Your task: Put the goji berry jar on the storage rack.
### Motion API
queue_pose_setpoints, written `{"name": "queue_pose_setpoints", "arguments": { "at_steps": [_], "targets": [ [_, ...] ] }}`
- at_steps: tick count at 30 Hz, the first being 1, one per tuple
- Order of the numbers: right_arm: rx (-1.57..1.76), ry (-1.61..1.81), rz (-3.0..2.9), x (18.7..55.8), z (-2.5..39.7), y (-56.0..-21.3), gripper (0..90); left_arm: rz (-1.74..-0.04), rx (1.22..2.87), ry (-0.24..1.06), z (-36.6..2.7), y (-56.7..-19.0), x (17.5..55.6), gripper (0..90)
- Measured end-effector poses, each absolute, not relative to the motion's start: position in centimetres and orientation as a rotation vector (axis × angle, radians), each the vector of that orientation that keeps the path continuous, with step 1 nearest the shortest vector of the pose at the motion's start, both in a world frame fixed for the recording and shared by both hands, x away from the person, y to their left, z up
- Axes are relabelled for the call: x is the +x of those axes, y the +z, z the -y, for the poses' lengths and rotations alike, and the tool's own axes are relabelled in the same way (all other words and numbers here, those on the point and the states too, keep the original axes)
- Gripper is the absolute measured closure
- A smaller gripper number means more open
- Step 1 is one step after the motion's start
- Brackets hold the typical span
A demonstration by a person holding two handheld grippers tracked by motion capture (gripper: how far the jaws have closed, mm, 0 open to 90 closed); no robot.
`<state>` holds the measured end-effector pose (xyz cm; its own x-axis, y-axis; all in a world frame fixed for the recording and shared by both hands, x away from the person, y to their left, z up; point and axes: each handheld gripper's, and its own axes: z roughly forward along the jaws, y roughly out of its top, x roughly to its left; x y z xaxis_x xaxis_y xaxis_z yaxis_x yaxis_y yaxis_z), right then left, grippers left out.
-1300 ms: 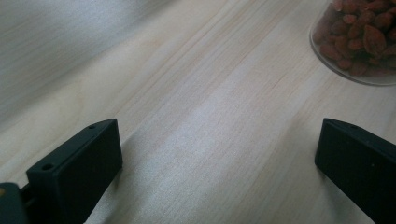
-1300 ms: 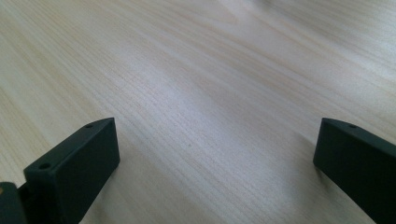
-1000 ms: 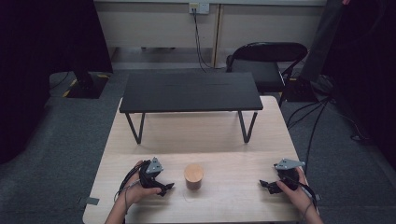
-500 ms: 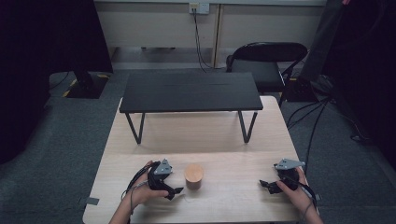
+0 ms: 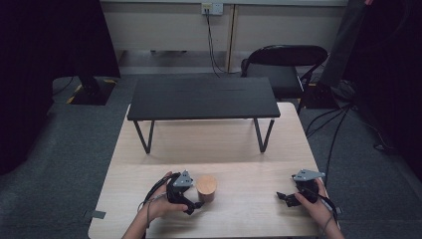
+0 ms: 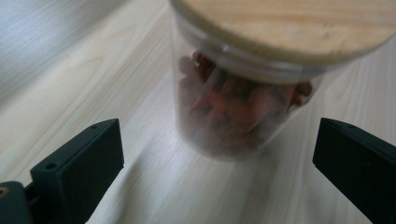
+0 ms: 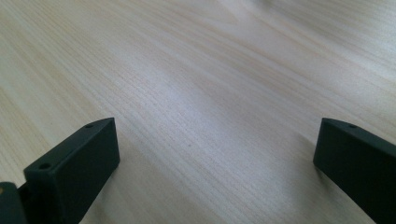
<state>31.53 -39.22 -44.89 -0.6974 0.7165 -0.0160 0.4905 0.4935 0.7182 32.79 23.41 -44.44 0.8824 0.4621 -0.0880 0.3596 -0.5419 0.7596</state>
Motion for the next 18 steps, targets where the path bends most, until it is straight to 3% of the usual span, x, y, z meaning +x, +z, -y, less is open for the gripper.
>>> {"name": "queue_pose_setpoints", "arguments": {
  "at_steps": [18],
  "targets": [
    [1.016, 1.019, -2.429, 31.5, 39.2, -44.9, 0.0, -0.575, 2.176, 0.138, -21.9, -44.9, 33.5, 1.0]
  ]
}}
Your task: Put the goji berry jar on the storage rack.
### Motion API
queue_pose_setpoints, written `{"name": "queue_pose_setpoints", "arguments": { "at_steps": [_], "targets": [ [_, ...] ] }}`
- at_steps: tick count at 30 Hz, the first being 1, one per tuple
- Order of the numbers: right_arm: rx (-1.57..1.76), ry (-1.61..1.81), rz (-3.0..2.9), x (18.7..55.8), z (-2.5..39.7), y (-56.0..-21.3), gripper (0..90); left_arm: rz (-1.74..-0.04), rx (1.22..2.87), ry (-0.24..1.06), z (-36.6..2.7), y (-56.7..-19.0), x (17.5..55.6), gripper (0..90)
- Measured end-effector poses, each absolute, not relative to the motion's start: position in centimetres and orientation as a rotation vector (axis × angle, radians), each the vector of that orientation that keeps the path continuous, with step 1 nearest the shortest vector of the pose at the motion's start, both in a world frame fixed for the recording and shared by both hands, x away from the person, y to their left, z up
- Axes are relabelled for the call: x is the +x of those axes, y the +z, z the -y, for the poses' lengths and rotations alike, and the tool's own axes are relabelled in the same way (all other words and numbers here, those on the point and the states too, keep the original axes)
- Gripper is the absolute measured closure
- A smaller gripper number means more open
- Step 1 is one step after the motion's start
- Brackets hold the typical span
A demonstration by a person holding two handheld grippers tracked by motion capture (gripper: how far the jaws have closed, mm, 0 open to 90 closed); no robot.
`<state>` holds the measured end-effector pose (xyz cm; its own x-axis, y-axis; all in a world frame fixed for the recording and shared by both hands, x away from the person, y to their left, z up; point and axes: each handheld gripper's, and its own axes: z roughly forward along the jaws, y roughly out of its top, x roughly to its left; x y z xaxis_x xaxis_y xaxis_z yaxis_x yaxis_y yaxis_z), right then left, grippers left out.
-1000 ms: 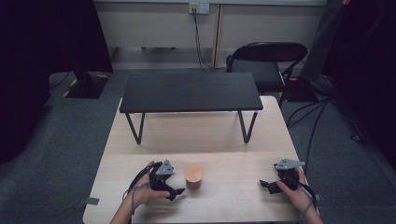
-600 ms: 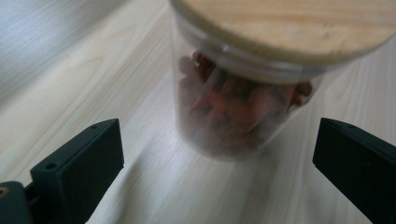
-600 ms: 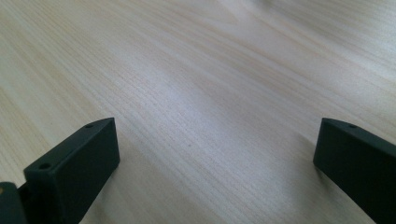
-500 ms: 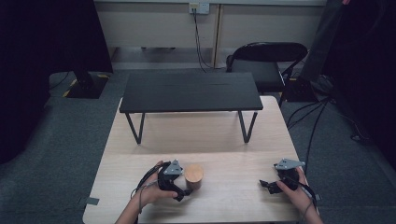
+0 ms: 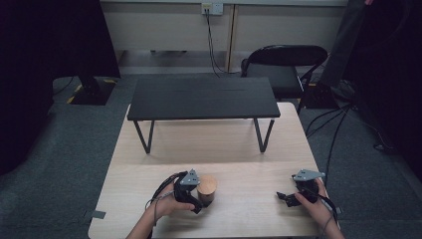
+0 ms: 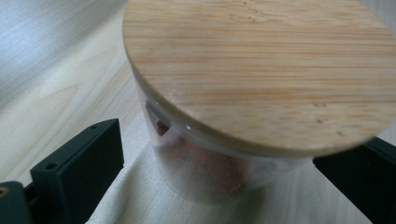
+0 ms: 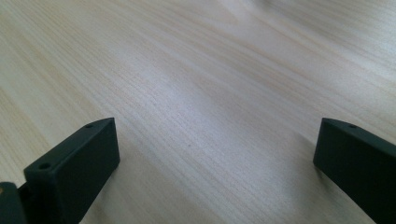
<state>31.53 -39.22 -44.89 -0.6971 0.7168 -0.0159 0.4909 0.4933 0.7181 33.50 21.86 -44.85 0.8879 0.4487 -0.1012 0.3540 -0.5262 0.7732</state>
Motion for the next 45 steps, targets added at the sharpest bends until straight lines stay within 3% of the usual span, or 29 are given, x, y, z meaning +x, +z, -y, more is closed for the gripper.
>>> {"name": "queue_pose_setpoints", "arguments": {
  "at_steps": [5, 21, 45],
  "targets": [
    [1.016, 1.019, -2.429, 31.5, 39.2, -44.9, 0.0, -0.571, 2.165, 0.142, -21.8, -45.0, 33.6, 1.8],
    [1.018, 1.019, -2.428, 31.5, 39.2, -44.9, 0.0, -0.557, 2.158, 0.119, -21.8, -45.6, 34.2, 21.9],
    [1.017, 1.019, -2.429, 31.5, 39.2, -44.9, 0.0, -0.567, 2.155, 0.201, -22.3, -44.3, 32.7, 25.4]
  ]
}}
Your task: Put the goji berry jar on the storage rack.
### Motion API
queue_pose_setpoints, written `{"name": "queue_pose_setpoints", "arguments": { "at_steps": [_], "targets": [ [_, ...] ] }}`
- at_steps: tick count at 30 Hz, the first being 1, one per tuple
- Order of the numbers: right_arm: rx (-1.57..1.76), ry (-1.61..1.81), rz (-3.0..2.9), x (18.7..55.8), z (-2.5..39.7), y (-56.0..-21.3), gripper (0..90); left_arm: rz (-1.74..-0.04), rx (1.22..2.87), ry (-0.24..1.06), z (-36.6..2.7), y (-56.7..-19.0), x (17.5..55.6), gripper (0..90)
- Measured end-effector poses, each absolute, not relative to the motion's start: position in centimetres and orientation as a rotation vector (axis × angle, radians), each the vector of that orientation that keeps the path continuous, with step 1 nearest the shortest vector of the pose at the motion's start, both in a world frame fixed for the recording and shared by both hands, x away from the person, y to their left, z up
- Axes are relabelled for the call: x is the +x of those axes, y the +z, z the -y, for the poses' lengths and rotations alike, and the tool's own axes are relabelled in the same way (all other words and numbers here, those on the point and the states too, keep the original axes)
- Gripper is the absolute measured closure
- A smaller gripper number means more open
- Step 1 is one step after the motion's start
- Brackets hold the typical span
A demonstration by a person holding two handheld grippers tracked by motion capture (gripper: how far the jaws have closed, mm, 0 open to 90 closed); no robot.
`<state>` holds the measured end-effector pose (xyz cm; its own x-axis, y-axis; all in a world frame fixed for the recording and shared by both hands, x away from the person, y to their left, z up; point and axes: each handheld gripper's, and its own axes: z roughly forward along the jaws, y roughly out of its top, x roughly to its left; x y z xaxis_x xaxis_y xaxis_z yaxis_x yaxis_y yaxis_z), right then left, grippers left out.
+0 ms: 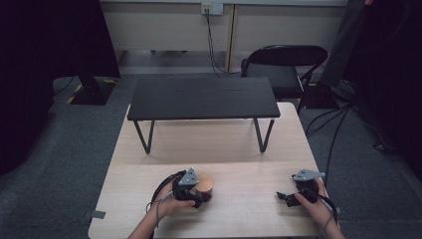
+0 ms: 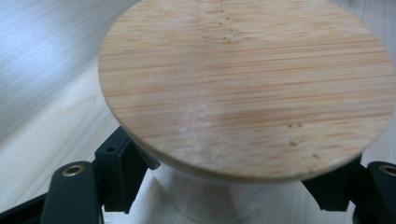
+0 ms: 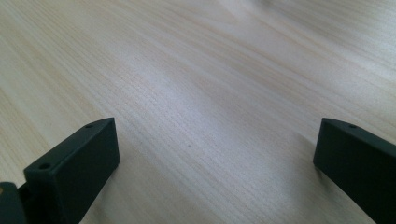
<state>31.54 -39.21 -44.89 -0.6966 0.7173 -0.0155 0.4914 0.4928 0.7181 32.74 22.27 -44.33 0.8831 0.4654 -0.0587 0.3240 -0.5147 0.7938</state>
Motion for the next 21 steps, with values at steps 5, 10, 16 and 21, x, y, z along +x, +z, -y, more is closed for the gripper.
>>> {"name": "queue_pose_setpoints", "arguments": {
  "at_steps": [5, 10, 16, 21],
  "targets": [
    [1.017, 1.019, -2.428, 31.5, 39.2, -44.9, 0.0, -0.576, 2.15, 0.212, -22.7, -43.6, 32.6, 25.4],
    [1.017, 1.019, -2.428, 31.5, 39.2, -44.9, 0.0, -0.58, 2.148, 0.237, -23.1, -42.3, 32.5, 25.4],
    [1.018, 1.019, -2.428, 31.5, 39.2, -44.9, 0.0, -0.592, 2.139, 0.257, -23.6, -40.1, 32.4, 25.4],
    [1.018, 1.019, -2.428, 31.5, 39.2, -44.9, 0.0, -0.606, 2.136, 0.276, -23.9, -38.5, 32.6, 25.4]
  ]
}}
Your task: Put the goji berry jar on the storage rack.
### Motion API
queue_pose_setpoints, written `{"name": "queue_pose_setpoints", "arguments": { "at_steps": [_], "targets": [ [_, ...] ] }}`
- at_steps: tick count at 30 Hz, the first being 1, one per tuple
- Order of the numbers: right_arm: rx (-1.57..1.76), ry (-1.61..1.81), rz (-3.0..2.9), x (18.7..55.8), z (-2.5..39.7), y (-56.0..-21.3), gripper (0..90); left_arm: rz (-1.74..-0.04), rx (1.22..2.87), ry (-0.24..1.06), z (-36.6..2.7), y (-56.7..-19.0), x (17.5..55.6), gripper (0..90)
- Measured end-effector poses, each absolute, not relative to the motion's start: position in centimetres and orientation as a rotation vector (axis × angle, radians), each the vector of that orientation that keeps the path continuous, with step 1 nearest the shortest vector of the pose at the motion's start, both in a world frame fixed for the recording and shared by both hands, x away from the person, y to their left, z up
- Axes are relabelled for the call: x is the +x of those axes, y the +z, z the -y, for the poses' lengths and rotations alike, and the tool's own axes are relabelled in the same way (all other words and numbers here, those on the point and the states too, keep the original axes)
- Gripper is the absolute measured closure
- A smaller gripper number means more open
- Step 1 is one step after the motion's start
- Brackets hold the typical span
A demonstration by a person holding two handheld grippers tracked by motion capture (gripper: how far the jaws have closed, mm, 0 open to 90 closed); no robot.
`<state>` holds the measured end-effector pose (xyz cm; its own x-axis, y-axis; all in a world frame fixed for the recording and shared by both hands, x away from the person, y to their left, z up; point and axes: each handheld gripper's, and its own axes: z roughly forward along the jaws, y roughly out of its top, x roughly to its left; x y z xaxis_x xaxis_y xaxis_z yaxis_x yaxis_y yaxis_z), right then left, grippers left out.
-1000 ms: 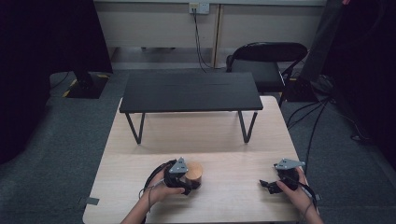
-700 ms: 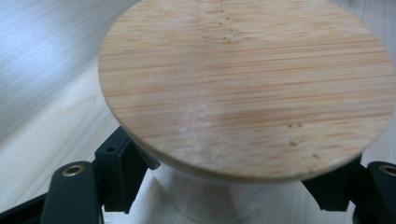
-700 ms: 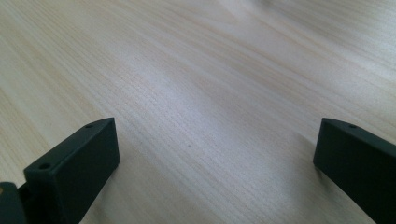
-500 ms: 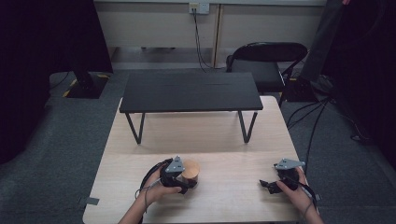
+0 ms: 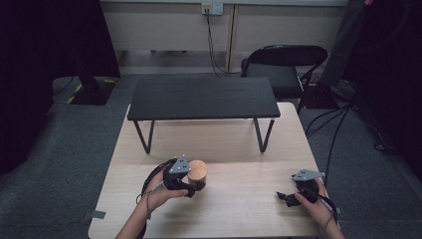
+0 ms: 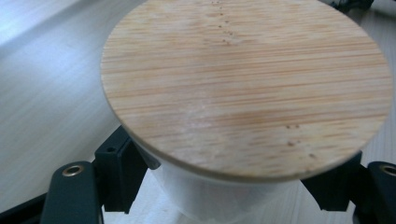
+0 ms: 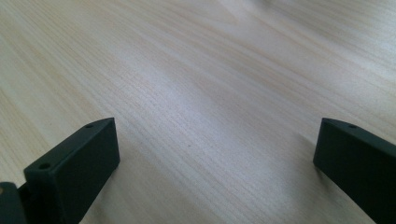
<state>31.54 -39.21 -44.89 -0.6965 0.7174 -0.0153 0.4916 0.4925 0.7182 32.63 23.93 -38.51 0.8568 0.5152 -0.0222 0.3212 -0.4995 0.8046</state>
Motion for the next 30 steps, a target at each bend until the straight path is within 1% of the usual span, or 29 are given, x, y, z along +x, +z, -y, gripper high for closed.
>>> {"name": "queue_pose_setpoints", "arguments": {
  "at_steps": [2, 11, 14, 15, 22, 30],
  "targets": [
    [1.018, 1.019, -2.428, 31.5, 39.2, -44.9, 0.0, -0.606, 2.134, 0.282, -24.0, -38.2, 32.7, 25.4],
    [1.017, 1.019, -2.428, 31.5, 39.2, -44.9, 0.0, -0.608, 2.122, 0.293, -24.2, -34.6, 33.7, 25.4],
    [1.017, 1.019, -2.428, 31.5, 39.2, -44.9, 0.0, -0.606, 2.115, 0.29, -24.2, -33.9, 34.0, 25.4],
    [1.018, 1.019, -2.428, 31.5, 39.2, -44.9, 0.0, -0.609, 2.112, 0.29, -24.2, -33.1, 34.3, 25.4],
    [1.018, 1.019, -2.428, 31.5, 39.2, -44.9, 0.0, -0.618, 2.1, 0.291, -24.2, -30.9, 35.1, 25.4],
    [1.018, 1.019, -2.428, 31.5, 39.2, -44.9, 0.0, -0.635, 2.104, 0.315, -23.9, -27.6, 36.6, 25.4]
  ]
}}
